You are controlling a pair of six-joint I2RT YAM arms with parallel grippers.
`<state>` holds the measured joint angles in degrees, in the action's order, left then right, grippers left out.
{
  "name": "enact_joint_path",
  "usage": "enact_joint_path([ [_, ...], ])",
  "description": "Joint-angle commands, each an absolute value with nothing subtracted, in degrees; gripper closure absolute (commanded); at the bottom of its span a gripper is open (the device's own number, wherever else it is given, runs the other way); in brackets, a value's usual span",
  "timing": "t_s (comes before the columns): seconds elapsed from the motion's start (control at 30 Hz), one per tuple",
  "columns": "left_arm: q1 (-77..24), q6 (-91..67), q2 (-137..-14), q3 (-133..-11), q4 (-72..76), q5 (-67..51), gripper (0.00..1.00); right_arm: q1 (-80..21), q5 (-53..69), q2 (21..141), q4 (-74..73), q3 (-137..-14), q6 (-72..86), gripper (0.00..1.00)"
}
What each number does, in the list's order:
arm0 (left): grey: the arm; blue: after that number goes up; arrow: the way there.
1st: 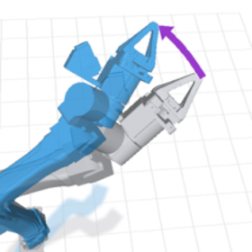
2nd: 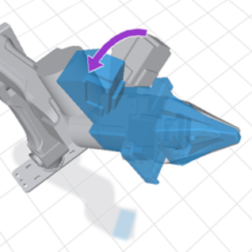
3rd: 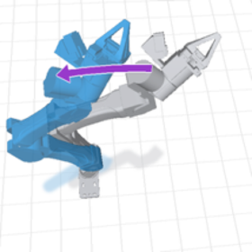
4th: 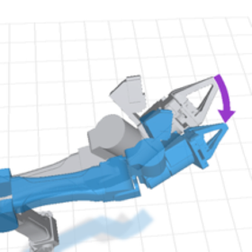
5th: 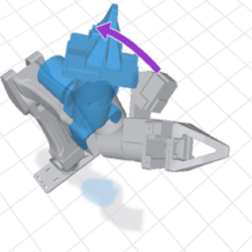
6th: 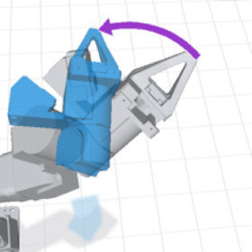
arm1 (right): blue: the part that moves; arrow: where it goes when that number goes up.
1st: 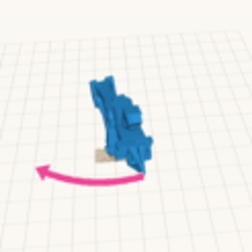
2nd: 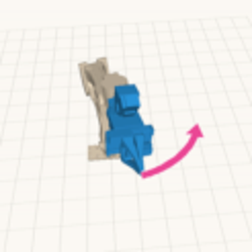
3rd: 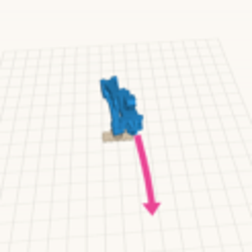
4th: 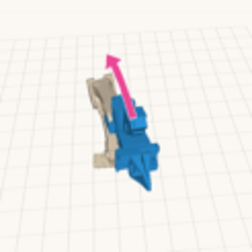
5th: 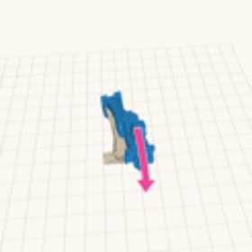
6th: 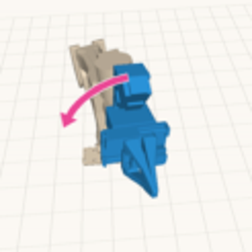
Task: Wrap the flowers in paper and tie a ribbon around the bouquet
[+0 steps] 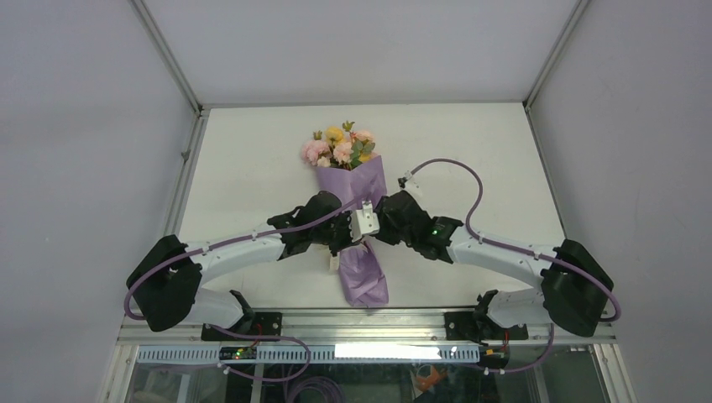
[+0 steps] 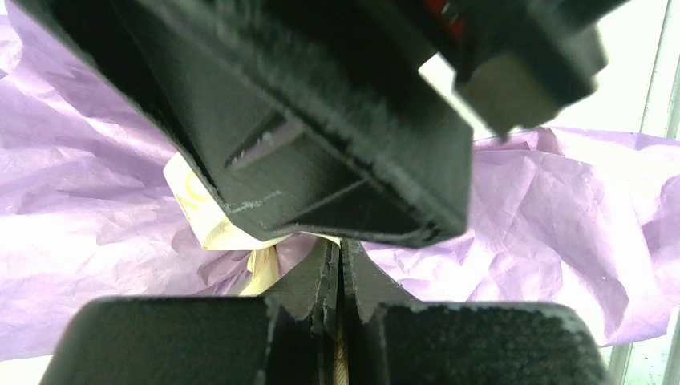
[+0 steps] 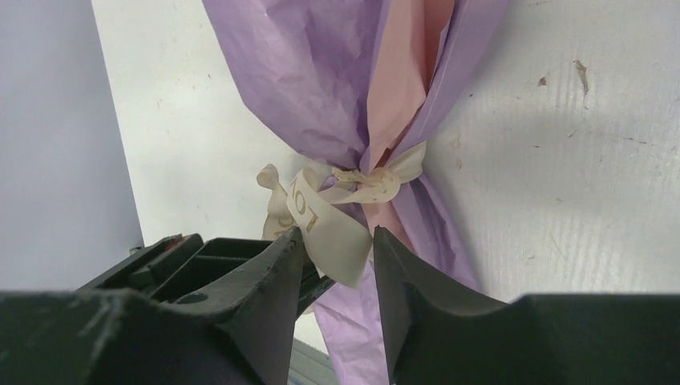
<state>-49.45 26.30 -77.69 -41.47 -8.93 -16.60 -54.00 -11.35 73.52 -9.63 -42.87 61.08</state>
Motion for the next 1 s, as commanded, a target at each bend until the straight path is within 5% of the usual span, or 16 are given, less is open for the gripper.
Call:
enact_joint_path([
  [0.0, -49.4, 25.5, -77.9, -41.5, -4.5, -18.3, 1.00, -54.4, -14.3, 75.6, -4.3, -45.5, 62.7, 0.58],
  [0.33, -49.4, 25.1, -78.2, -41.2, -3.6, -17.8, 1.00, -54.4, -9.7, 79.1, -1.8, -47.4, 61.3, 0.60],
  [0.57, -49.4, 24.8, -77.5, -41.9, -4.9, -18.2, 0.98, -53.6, -10.2, 78.2, -2.7, -46.3, 61.6, 1.00],
  [0.73, -46.3, 25.3, -73.4, -46.3, -17.2, -29.7, 0.55, -51.5, -3.1, 76.8, -0.8, -43.5, 56.6, 1.00],
  [0.97, -37.2, 32.7, -68.9, -54.7, -38.0, -48.5, 0.39, -47.6, 16.3, 76.8, 10.7, -35.9, 50.1, 1.00],
])
